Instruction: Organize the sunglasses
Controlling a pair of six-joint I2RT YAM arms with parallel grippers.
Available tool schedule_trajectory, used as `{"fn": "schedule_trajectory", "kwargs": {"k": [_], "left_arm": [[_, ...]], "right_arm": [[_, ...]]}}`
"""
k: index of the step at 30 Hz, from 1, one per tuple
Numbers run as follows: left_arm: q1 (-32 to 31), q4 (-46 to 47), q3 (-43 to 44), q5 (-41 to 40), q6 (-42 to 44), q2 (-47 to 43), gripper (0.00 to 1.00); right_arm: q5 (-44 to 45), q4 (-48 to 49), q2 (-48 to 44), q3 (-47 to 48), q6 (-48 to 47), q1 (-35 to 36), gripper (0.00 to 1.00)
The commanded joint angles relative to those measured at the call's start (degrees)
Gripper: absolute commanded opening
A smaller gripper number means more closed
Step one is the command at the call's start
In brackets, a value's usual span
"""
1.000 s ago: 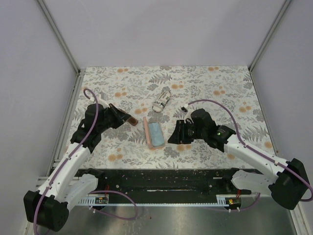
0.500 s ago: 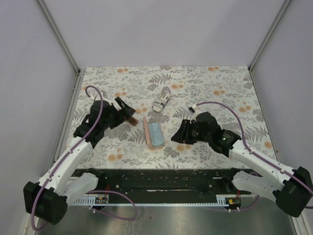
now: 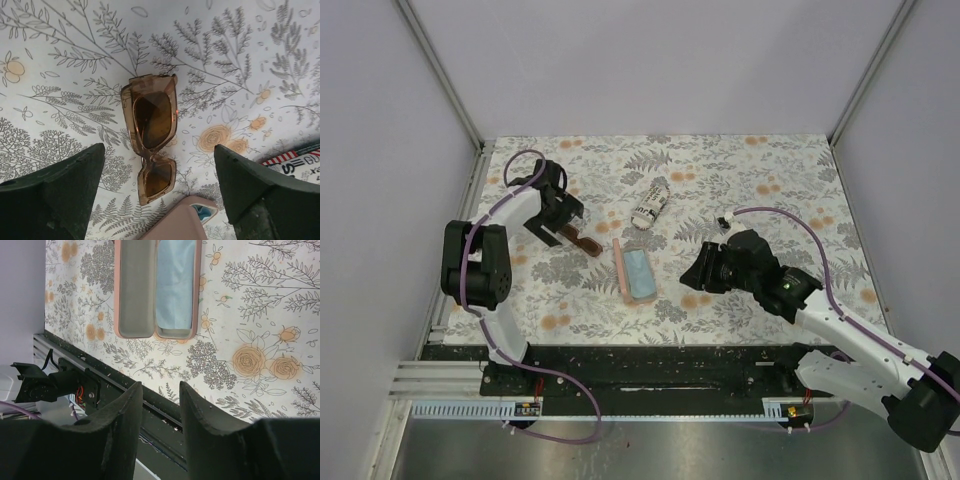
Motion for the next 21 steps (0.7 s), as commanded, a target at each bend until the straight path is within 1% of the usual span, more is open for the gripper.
{"fn": "schedule_trajectory", "kwargs": {"k": [1,3,5,9,14,16,18,21], "left_arm": [[-0.84,-4.11,2.56,-0.46,-3.34,-0.32,0.93],[-1.19,-4.89,2.74,-2.66,-4.48,0.03,0.93],[-1.19,-8.22,3.17,-4.86,-6.76,1.17,0.92],[-1.54,-7.89,3.61,-2.33,-7.99,4.59,0.89],[-2.34,-8.59,6.42,-3.81,-9.49,9.87,0.88],[-2.34,-9.29,7.22,-5.04,-10.80,11.01,0.85],[-2.34,-9.73,7.83,-5.75,-11.60,11.37,0.79],[-2.60,-9.56,7.05,-6.80,-12.39,10.41,0.54]], "right_arm": [[2.89,-1.13,-1.22,2.08,-1.02,-0.69,0.44],[2.81,-1.13,-1.22,1.81,-1.11,-0.96,0.44],[2.89,-1.31,-1.04,1.63,-1.28,-1.05,0.43],[2.72,-1.22,-0.52,1.72,-1.28,-1.31,0.43],[2.19,-1.22,-0.51,1.99,-1.20,-1.31,0.43],[2.28,-1.22,-1.04,1.55,-1.02,-1.31,0.43],[2.37,-1.31,-1.74,1.02,-0.84,-1.48,0.43],[2.54,-1.22,-2.45,0.23,-0.67,-1.40,0.43]]}}
